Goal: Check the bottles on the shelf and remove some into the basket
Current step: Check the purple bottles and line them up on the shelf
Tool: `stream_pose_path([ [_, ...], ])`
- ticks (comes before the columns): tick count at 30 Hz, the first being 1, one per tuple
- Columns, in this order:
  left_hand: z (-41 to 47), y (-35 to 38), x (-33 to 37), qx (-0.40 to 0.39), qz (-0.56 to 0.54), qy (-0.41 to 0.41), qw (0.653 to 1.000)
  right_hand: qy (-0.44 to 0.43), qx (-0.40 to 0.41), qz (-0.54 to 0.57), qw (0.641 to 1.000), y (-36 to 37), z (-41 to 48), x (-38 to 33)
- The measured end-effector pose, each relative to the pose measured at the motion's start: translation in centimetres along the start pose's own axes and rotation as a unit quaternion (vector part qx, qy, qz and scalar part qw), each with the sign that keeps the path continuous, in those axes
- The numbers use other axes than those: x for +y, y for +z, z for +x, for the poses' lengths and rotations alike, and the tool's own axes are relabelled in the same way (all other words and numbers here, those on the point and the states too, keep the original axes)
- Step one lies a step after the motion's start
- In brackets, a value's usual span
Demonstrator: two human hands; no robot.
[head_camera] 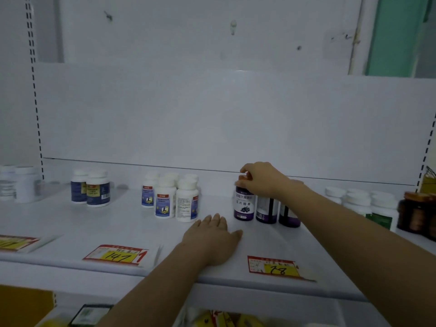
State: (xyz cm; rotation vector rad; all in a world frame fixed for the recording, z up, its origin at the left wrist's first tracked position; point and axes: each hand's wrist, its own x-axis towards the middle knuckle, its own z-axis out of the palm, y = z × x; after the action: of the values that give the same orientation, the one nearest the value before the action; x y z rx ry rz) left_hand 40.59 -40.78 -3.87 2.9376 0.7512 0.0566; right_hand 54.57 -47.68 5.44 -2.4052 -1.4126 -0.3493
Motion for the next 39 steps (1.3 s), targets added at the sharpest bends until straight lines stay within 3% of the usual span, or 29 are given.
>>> stream_pose_path([
  [3, 0.0, -0.1, 0.0, -0.003, 0.000, -0.002, 1.000, 0.036, 0.017, 0.024, 0.999, -1.7, -0.4, 0.5],
  [9, -0.3, -0.2, 0.2, -0.003, 0.000, -0.001, 1.000, 0.070, -0.080, -0.111, 0.988, -2.1, -1.3, 2.1],
  [12, -0.3, -0.2, 0.2, -0.002, -0.002, 0.001, 1.000, 0.064, -0.066, -0.127, 0.988, -1.5, -1.2, 2.4],
  [18, -0.4, -0.3, 0.3, 0.022, -0.020, -0.015, 0.999, 0.041, 0.046, -0.035, 0.998, -4.6, -2.6, 2.7],
  [23, -2.3, -1.4, 1.6, 0.105, -0.105, 0.001, 0.989, 0.002, 0.105, 0.099, 0.989, -9.6, -4.7, 2.1],
  [26, -3.2, -3.4, 3.3, 0.139, -0.313, 0.060, 0.937, -0.021, 0.093, 0.173, 0.980, -11.8, -6.2, 1.6],
  [29, -3.7, -5.9, 4.8, 0.088, -0.491, 0.115, 0.859, -0.045, 0.069, 0.268, 0.960, -13.0, -7.4, 1.1],
  [35, -5.1, -6.3, 7.0, 0.134, -0.534, 0.136, 0.823, -0.054, 0.037, 0.404, 0.912, -12.8, -9.3, 1.2],
  [39, -6.1, -5.6, 8.8, 0.080, -0.566, 0.134, 0.810, -0.054, 0.064, 0.394, 0.915, -12.0, -10.2, 1.6],
])
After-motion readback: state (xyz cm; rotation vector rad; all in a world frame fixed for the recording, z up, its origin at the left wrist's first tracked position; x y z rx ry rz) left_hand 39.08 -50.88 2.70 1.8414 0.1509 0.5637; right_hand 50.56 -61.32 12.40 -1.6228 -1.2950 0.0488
